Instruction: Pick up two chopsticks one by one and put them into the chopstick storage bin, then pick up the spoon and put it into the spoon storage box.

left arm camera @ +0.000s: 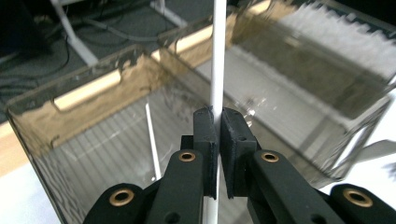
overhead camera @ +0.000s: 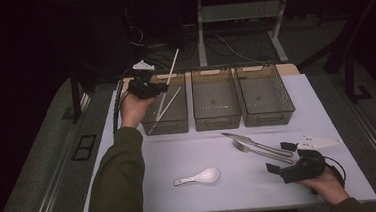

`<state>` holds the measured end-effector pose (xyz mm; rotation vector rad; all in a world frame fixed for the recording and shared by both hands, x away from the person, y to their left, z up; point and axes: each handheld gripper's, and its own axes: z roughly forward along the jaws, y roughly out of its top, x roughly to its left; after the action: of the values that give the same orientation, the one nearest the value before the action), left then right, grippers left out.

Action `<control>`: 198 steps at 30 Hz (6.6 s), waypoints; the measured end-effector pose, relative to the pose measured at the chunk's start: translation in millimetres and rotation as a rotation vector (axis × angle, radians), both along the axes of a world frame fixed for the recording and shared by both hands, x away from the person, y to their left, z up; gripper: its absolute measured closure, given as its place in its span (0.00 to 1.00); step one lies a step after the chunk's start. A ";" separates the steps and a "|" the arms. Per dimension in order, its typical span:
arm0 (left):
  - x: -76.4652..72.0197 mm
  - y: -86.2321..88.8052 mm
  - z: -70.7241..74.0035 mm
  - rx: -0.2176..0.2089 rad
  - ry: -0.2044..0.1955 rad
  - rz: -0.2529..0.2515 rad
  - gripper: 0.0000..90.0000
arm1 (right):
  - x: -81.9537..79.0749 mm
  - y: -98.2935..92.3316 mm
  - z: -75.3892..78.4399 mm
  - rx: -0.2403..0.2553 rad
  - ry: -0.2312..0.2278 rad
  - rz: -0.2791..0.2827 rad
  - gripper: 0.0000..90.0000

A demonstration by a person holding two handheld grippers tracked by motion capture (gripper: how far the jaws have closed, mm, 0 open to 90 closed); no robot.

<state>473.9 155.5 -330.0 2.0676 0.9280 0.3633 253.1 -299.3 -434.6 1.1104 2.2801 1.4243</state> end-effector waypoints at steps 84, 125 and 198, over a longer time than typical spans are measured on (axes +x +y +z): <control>-129.8 -12.3 -12.2 -0.092 -0.100 -0.195 0.20 | -1.5 0.3 0.9 -0.003 -0.007 0.006 0.01; -197.9 8.5 -89.4 -0.146 -0.062 -0.257 0.15 | -4.1 0.4 1.5 -0.004 -0.003 0.007 0.01; -185.0 -92.8 -116.9 0.048 0.117 -0.495 0.51 | -3.5 0.1 1.3 -0.001 -0.005 0.004 0.01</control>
<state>288.9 62.7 -446.9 2.2932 0.4467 0.0011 249.6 -299.1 -433.3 1.1018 2.2807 1.4261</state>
